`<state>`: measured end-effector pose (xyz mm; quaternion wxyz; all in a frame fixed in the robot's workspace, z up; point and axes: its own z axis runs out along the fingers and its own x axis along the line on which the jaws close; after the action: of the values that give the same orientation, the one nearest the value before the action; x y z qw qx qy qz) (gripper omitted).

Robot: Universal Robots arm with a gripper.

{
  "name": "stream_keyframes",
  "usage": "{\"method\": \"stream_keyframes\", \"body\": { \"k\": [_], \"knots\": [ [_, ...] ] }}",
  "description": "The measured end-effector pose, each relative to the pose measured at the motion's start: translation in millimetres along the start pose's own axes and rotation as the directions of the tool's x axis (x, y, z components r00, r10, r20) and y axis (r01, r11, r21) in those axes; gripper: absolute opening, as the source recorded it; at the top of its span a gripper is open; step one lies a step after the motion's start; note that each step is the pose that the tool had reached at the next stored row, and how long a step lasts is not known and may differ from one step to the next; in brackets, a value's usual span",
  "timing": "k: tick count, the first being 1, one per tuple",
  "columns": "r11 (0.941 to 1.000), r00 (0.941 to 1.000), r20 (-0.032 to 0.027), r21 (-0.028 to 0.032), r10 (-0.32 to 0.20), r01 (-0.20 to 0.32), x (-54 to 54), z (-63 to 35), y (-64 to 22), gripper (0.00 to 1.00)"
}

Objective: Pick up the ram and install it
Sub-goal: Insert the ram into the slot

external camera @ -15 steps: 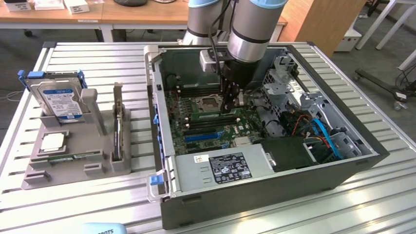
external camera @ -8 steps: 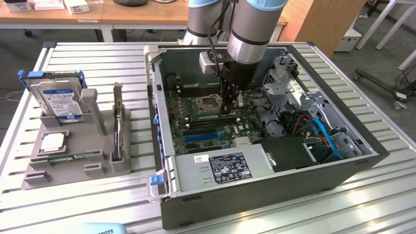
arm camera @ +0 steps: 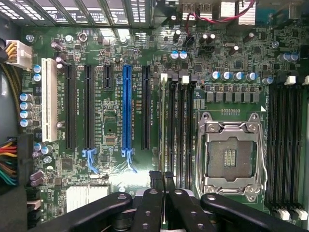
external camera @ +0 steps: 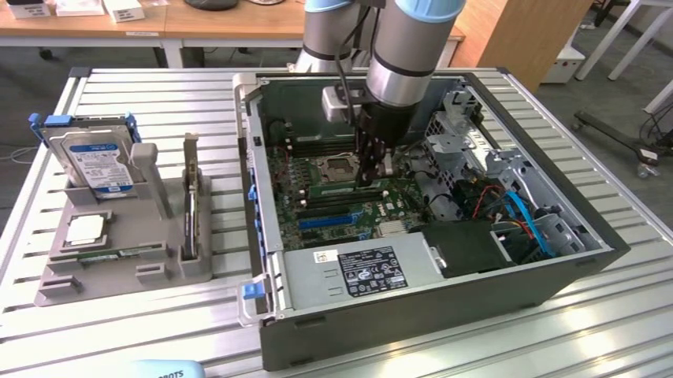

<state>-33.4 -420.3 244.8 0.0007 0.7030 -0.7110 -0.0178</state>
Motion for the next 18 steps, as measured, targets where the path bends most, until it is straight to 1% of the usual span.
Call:
{"method": "stream_keyframes", "body": {
  "k": [13,18],
  "knots": [
    [1.0000,1.0000,0.0000,0.0001,0.005,-0.005,0.1,1.8,0.0,0.11],
    [1.0000,1.0000,0.0001,0.0001,0.005,-0.005,-2.0,2.5,-0.1,0.11]
  ]
}}
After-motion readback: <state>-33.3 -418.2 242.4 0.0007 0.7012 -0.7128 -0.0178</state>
